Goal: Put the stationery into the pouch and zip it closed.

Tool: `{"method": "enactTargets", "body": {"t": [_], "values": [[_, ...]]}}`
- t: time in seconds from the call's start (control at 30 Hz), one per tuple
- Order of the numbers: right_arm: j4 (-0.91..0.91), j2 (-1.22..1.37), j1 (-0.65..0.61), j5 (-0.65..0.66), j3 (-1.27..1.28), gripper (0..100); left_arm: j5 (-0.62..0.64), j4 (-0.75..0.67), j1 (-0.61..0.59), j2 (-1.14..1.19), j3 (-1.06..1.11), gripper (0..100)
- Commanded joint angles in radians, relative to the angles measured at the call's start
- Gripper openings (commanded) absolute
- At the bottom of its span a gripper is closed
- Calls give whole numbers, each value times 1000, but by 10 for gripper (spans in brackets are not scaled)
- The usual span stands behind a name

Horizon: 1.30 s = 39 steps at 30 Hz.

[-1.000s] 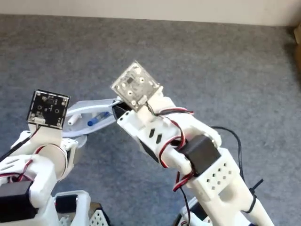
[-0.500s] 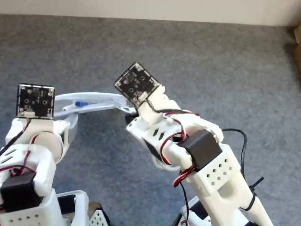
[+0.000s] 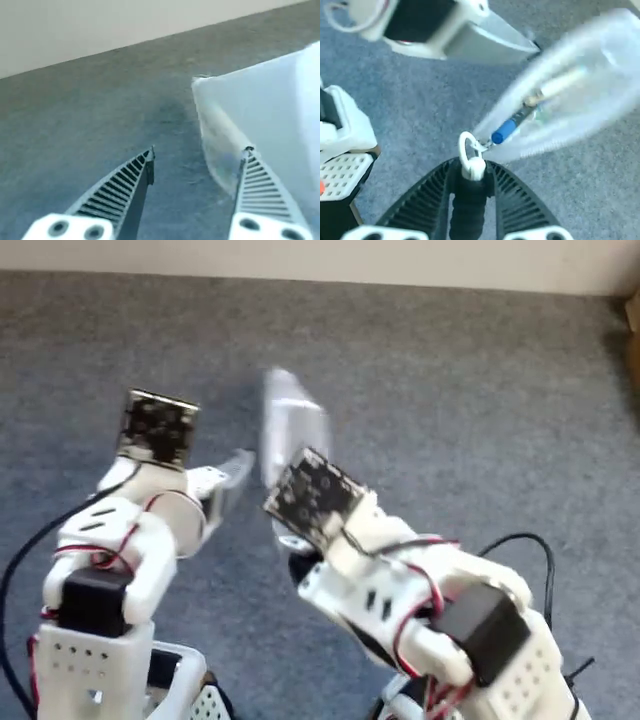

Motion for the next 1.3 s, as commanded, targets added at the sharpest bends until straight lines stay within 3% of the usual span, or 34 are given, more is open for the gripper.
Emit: {"method": "enactTargets", "body": {"t": [0.0, 0.2, 0.43, 0.6, 0.73, 0.83, 0.97, 1.27], "values": [[-2, -88, -19, -2, 58, 4, 14, -28, 130, -2, -15, 260], [-19, -196, 10, -2, 117, 4, 6, 2, 171, -13, -24, 262], [-85, -272, 209, 44, 127, 4, -112, 261, 137, -13, -176, 264], [-79, -360, 228, 40, 128, 4, -186, 370, 142, -13, -245, 316], [-84, -426, 228, 38, 166, 4, -213, 400, 265, -10, -237, 322], [-87, -458, 228, 38, 219, 4, -216, 402, 366, -13, -237, 319], [-87, -530, 228, 38, 257, 4, -215, 388, 412, -5, -232, 319], [-87, -607, 228, 38, 308, 4, -173, 227, 550, -13, -70, 319]]}}
